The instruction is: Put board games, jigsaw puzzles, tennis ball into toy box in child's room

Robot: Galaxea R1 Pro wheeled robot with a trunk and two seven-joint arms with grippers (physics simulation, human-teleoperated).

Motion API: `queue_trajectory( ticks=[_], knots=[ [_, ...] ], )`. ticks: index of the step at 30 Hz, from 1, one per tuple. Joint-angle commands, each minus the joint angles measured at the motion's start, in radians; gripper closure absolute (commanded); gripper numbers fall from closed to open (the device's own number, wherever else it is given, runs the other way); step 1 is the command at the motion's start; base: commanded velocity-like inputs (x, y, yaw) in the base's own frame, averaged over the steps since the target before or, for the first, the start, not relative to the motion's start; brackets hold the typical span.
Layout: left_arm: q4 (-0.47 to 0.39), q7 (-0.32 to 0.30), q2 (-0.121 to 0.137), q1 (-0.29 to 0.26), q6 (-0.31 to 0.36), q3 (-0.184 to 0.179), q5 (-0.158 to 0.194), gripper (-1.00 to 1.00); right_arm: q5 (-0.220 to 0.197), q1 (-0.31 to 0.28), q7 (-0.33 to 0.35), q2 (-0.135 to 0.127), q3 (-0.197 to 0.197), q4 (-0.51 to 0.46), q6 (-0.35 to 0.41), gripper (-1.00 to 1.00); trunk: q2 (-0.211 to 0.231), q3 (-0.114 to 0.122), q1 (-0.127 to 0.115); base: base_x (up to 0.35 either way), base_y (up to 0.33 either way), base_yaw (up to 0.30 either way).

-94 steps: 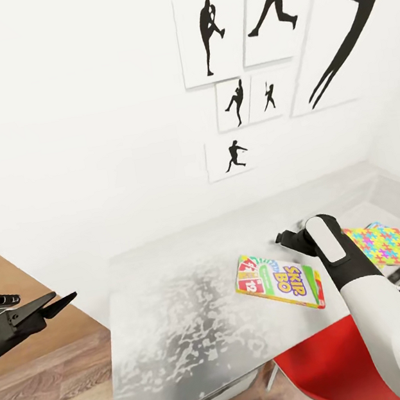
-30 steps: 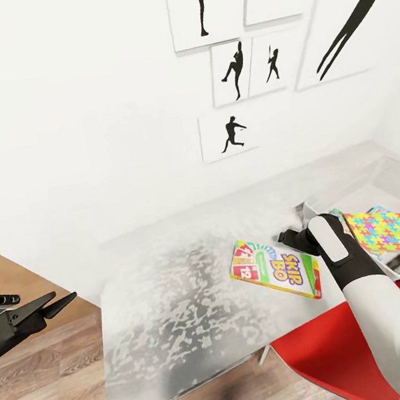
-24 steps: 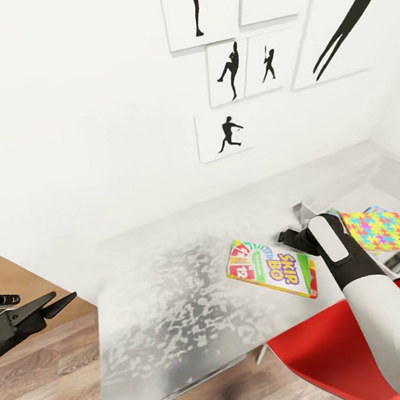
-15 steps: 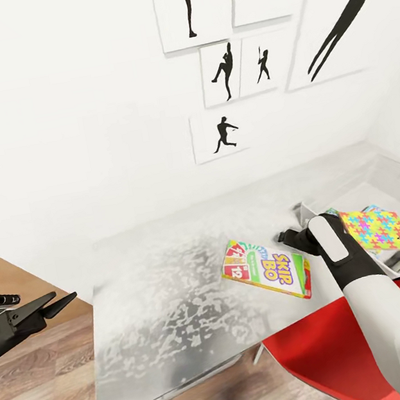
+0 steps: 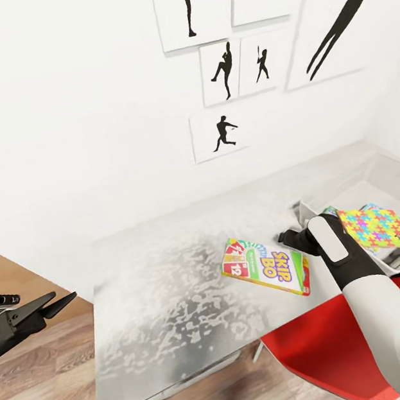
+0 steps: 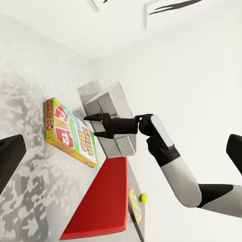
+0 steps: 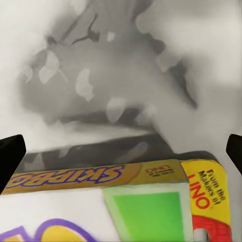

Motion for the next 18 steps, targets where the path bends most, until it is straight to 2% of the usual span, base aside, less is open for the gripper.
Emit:
queue_trajectory(
  ticks=[1,18],
  knots=[
    [0.000,-0.001,0.000,-0.001,0.009,0.000,0.003,-1.00,-0.011,-0.001,-0.010,0.000,0.000,-0.001,0.002,-1.00,-0.002,-0.002,0.001,-0.020,0.000,0.000],
    [0.000,-0.001,0.002,-0.001,0.009,0.000,0.003,-1.00,-0.011,-0.001,-0.010,0.001,0.001,0.000,0.002,-1.00,-0.002,-0.002,0.001,-0.056,0.044,0.000]
  ],
)
